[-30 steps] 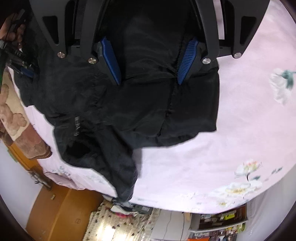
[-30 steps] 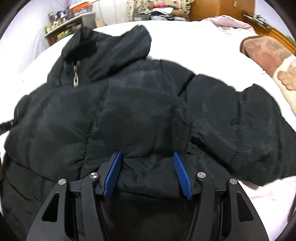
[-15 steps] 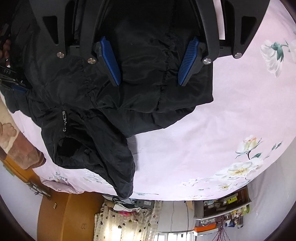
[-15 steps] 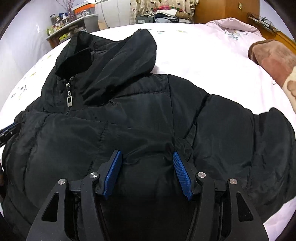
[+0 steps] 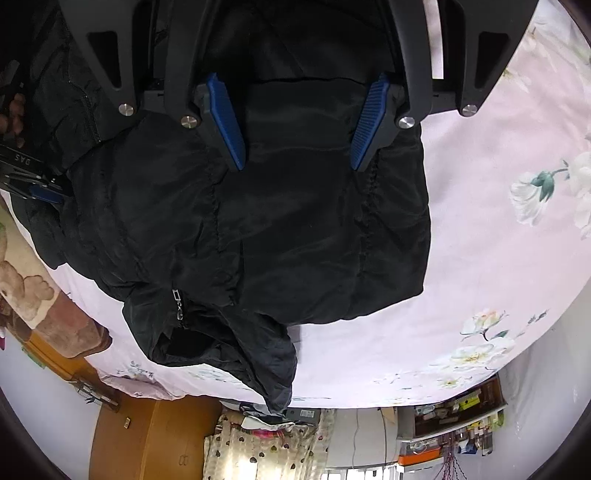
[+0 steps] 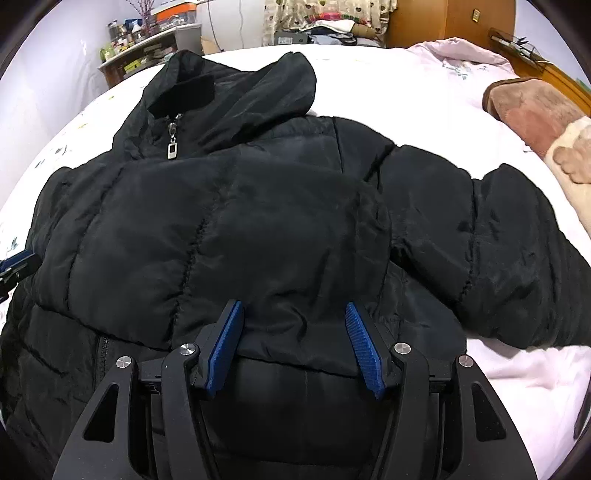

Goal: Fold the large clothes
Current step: 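Grasp the other black sleeve with the right gripper and lift it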

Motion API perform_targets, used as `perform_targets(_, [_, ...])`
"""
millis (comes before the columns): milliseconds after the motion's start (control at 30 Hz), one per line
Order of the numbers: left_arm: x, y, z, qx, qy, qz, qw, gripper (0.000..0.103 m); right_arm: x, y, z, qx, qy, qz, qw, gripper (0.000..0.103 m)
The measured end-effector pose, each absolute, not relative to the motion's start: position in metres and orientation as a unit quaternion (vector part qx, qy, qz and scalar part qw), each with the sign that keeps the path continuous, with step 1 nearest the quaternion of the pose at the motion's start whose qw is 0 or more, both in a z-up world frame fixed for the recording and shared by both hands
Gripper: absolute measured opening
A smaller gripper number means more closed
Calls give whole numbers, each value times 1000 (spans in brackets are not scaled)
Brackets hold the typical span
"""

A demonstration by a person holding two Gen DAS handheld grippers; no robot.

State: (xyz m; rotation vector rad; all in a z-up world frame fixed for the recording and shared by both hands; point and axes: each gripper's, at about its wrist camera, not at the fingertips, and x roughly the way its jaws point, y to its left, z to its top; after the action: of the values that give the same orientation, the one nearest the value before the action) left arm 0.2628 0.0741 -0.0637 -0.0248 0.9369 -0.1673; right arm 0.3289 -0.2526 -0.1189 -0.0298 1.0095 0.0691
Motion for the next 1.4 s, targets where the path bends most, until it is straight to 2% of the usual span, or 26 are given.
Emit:
perform_targets(267, [230, 66, -30, -13, 440, -95, 893, 60, 288, -250, -79, -16, 461, 34, 887, 57])
perform_targets(633, [135, 58, 33, -44, 403, -124, 906, 60, 196, -265, -31, 13, 429, 19, 903, 57])
perform_targets(933, [79, 39, 65, -37, 387, -147, 909, 60, 130, -279, -1, 32, 412, 12, 911, 57])
perform_targets(1400, [84, 0, 71, -31, 383, -164, 909, 62, 103, -336, 7, 83, 398, -21, 914, 59])
